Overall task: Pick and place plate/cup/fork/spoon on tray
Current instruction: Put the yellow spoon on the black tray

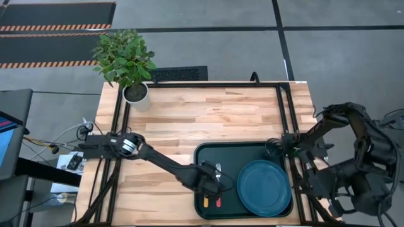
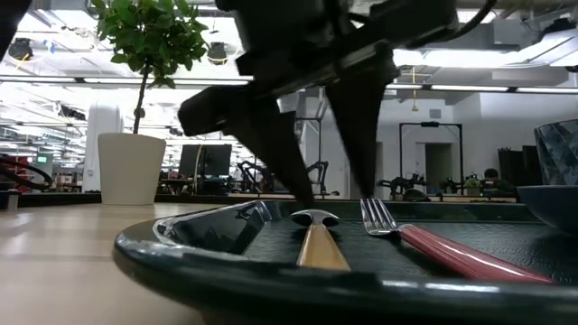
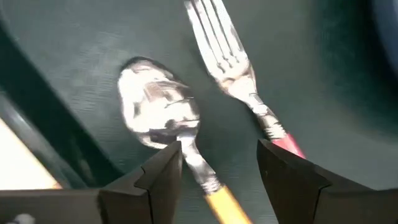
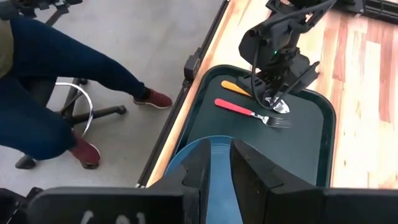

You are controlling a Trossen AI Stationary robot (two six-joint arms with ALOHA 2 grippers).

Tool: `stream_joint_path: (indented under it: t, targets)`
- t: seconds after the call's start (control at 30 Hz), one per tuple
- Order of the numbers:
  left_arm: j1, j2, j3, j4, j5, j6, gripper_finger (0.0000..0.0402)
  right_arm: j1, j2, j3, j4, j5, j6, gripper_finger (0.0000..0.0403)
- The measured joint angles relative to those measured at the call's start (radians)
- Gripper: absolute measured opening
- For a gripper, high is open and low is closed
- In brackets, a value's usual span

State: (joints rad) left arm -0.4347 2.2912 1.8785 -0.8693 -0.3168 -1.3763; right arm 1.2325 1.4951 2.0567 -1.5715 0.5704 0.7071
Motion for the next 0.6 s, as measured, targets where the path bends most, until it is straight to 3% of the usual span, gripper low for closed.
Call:
stream_joint_path:
  t: [0.6]
  targets:
    - [-0.001,0.003,-0.005,-0.042,-0.002,-0.057,0.0192,0.005,-0.001,0.000,0.000,0.002,0.000,0.0087]
